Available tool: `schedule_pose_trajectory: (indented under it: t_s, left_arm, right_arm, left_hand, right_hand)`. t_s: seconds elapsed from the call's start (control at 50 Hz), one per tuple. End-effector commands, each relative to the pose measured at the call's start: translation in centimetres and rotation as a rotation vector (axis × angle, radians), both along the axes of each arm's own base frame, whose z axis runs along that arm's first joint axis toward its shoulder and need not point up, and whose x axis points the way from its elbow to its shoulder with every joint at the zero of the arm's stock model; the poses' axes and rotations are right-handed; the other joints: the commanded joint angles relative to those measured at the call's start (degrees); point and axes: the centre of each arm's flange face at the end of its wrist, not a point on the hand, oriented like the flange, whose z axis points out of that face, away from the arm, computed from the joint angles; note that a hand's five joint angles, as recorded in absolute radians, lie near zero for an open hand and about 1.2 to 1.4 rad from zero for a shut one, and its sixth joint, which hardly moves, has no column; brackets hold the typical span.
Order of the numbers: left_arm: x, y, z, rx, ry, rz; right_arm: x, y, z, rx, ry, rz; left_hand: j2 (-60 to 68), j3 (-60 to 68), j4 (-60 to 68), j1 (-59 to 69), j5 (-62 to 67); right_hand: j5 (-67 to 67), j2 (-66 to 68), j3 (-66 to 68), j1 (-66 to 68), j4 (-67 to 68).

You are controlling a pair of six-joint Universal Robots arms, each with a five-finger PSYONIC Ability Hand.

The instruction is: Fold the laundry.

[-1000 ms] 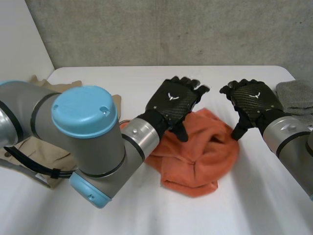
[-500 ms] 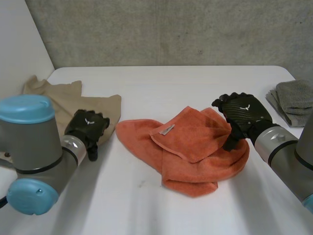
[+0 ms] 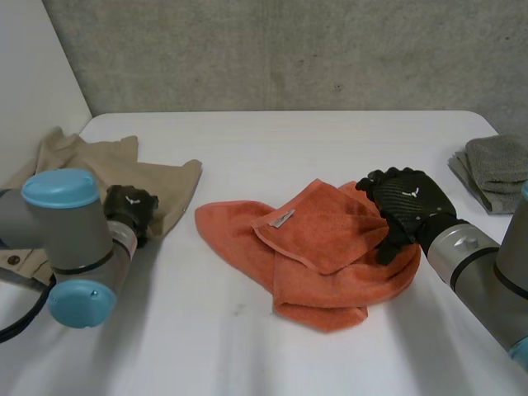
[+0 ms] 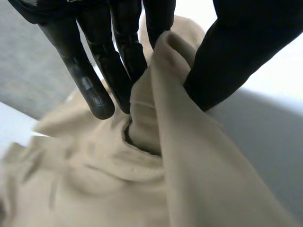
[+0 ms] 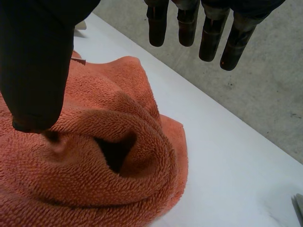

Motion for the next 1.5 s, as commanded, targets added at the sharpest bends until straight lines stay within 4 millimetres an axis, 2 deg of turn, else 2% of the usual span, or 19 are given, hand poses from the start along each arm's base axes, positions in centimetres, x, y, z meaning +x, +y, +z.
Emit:
schedule_pose_trajectory:
  t_s: [0.02, 0.18, 0.36, 0.44, 0.54, 0.56, 0.6, 0.66, 0.68, 0.74, 0.82, 0.9, 1.0, 1.1, 1.14, 1.24, 1.3, 1.38, 1.5]
  left_arm:
    - [1.4, -2.6, 1.1, -0.152, -0.081, 0.048]
    - [6.4, -6.6, 3.1, -0.276, -0.261, 0.184]
    - [12.8, -9.5, 9.9, -0.488, -0.326, 0.38]
    - [13.6, -9.5, 11.6, -0.546, -0.324, 0.409]
    - [13.5, -9.3, 10.9, -0.52, -0.351, 0.402]
    - [13.5, -9.3, 10.8, -0.517, -0.357, 0.4]
    - [13.5, -9.4, 9.7, -0.483, -0.387, 0.393]
    - [13.3, -9.5, 8.1, -0.443, -0.414, 0.382]
    - [13.1, -9.4, 7.2, -0.416, -0.43, 0.368]
    - [12.6, -9.0, 6.8, -0.393, -0.43, 0.351]
    - [10.8, -7.9, 6.3, -0.355, -0.42, 0.298]
    - [8.5, -6.4, 7.4, -0.352, -0.372, 0.24]
    - [4.7, -3.5, 9.8, -0.358, -0.224, 0.146]
    - [0.4, 0.1, 10.1, -0.296, -0.084, -0.007]
    - [-2.2, 2.2, 9.4, -0.237, -0.014, -0.119]
    - [-6.2, 6.3, 8.1, -0.11, 0.101, -0.322]
    - [-8.4, 8.0, 5.6, -0.02, 0.133, -0.435]
    - [-11.4, 9.9, 3.3, 0.033, 0.148, -0.579]
    - [-14.3, 10.7, 0.6, 0.067, 0.139, -0.691]
  right_arm:
    - [0.0, 0.1, -0.1, -0.003, 0.016, 0.002]
    - [-0.1, 0.1, -0.1, -0.006, 0.022, 0.004]
    - [0.0, 0.1, -0.1, -0.008, 0.022, 0.007]
    - [0.0, 0.2, -0.1, -0.008, 0.022, 0.009]
    - [0.0, 0.2, -0.1, -0.007, 0.02, 0.008]
    - [0.0, 0.2, -0.1, -0.007, 0.02, 0.008]
    - [0.0, 0.2, -0.1, -0.005, 0.021, 0.008]
    - [0.0, 0.1, -0.1, -0.007, 0.02, 0.007]
    - [-0.1, 0.1, -0.1, -0.006, 0.022, 0.004]
    - [-0.1, 0.1, -0.1, -0.006, 0.022, 0.002]
    - [-0.2, -0.2, 0.0, -0.011, 0.019, -0.004]
    - [-0.3, -0.4, 0.4, -0.02, 0.014, -0.011]
    - [-0.4, -0.5, 1.0, -0.036, 0.009, -0.014]
    - [-0.3, -0.6, 2.0, -0.063, 0.004, -0.014]
    - [-0.3, -0.6, 2.3, -0.06, 0.012, -0.01]
    - [-0.4, 0.0, 2.6, -0.008, 0.079, 0.028]
    - [-0.3, 0.6, 2.3, 0.038, 0.123, 0.06]
    - [-0.5, 0.7, 2.0, 0.047, 0.159, 0.057]
    - [-1.1, 0.8, 1.3, 0.072, 0.181, 0.046]
  left_hand:
    - [13.5, 15.1, 13.3, 15.7, 15.3]
    - [13.5, 15.1, 13.3, 15.7, 15.3]
    - [13.5, 15.1, 13.3, 15.7, 15.3]
    - [13.5, 15.1, 13.3, 15.7, 15.3]
    - [13.5, 15.1, 13.3, 15.7, 15.3]
    - [9.2, 10.8, 9.0, 11.4, 11.0]
    - [-17.9, -16.3, -18.1, -15.8, -16.2]
    - [-40.2, -38.6, -40.4, -38.1, -38.5]
    - [-55.5, -53.9, -55.6, -53.3, -53.7]
    - [-56.5, -54.9, -56.7, -54.3, -54.7]
    - [-56.5, -54.9, -56.7, -54.3, -54.7]
    - [-56.5, -54.9, -56.7, -54.3, -54.7]
    - [-56.4, -54.8, -56.6, -54.3, -54.7]
    - [-56.3, -54.7, -56.5, -54.1, -54.5]
    - [-56.3, -54.7, -56.5, -54.1, -54.5]
    - [-55.9, -54.3, -56.1, -53.8, -54.2]
    - [-55.6, -54.0, -55.8, -53.4, -53.8]
    - [-54.8, -53.2, -55.0, -52.6, -53.0]
    - [-52.7, -51.1, -52.9, -50.6, -51.0]
  right_hand:
    - [-3.1, -2.6, -2.3, -1.5, -3.3]
    - [-3.1, -2.6, -2.3, -1.5, -3.3]
    - [-3.1, -2.6, -2.3, -1.5, -3.3]
    - [-3.1, -2.6, -2.3, -1.5, -3.3]
    - [-3.1, -2.6, -2.3, -1.5, -3.3]
    - [-3.1, -2.6, -2.3, -1.5, -3.3]
    - [-3.1, -2.6, -2.3, -1.5, -3.3]
    - [-3.1, -2.6, -2.3, -1.5, -3.3]
    - [-3.1, -2.6, -2.3, -1.5, -3.3]
    - [-3.1, -2.6, -2.3, -1.5, -3.3]
    - [-3.1, -2.6, -2.3, -1.5, -3.3]
    - [-3.1, -2.6, -2.3, -1.5, -3.3]
    - [-3.1, -2.6, -2.3, -1.5, -3.3]
    - [-3.1, -2.6, -2.3, -1.5, -3.3]
    - [-3.1, -2.6, -2.3, -1.5, -3.3]
    - [-3.1, -2.6, -2.3, -1.5, -3.3]
    - [-3.1, -2.6, -2.3, -1.5, -3.3]
    - [-3.1, -2.6, -2.3, -1.5, -3.3]
    - [-3.1, -2.6, -2.3, -1.5, -3.3]
